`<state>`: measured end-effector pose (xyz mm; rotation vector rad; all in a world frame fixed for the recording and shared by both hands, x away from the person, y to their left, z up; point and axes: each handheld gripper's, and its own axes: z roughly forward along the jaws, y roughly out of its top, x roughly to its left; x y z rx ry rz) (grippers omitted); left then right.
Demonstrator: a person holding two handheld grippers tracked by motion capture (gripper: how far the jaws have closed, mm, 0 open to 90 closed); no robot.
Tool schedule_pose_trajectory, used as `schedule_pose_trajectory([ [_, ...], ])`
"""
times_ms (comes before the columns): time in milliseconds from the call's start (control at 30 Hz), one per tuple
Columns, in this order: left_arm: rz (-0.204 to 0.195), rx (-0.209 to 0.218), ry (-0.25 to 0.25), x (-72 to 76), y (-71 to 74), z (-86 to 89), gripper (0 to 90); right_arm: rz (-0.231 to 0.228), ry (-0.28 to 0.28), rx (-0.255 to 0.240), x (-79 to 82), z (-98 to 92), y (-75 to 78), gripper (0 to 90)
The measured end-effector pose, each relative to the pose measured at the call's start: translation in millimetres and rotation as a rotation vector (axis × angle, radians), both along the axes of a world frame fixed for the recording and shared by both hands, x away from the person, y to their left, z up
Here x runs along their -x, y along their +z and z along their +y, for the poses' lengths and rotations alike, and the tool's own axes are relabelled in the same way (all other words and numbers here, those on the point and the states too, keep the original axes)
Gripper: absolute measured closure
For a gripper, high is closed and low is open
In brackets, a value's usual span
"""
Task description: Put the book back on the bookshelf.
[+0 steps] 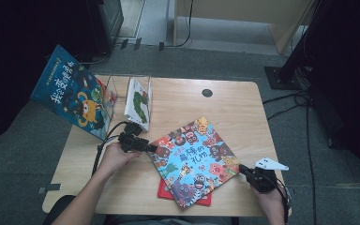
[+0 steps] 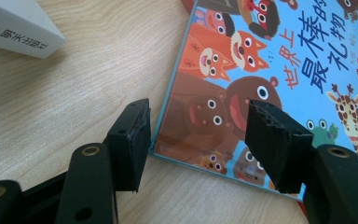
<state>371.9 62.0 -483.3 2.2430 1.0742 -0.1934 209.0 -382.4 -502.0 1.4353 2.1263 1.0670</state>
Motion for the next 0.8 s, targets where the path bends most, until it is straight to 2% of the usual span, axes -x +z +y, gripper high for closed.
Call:
schedule_pose_trajectory([
  [133,-0.004,-0.014,-0.011,0.8,-1.3,-2.1,41.1,0.012,0.010,-0.010,2.1,-0.6,0.1,90.0],
  [233,0.003,-0.007,-0.005,0.3,-2.3,-2.4,41.1,0.044,0.033,0.018,4.7,-0.9,-2.2,90.0],
  [333,0.003,-0.015,-0.009,0.5,-2.4,-2.8,41.2,0.055,0.033,0.004,4.7,-2.4,-3.7,90.0],
  [633,0.014,-0.045,-0.026,5.4,-0.3,-1.7,42.1,0.047,0.022,-0.011,-1.6,-3.2,-5.3,90.0],
  [800,0.047,-0.022,-0.010,8.6,-0.9,5.1,43.8,0.047,0.012,-0.028,-8.2,-2.9,-6.2,90.0],
])
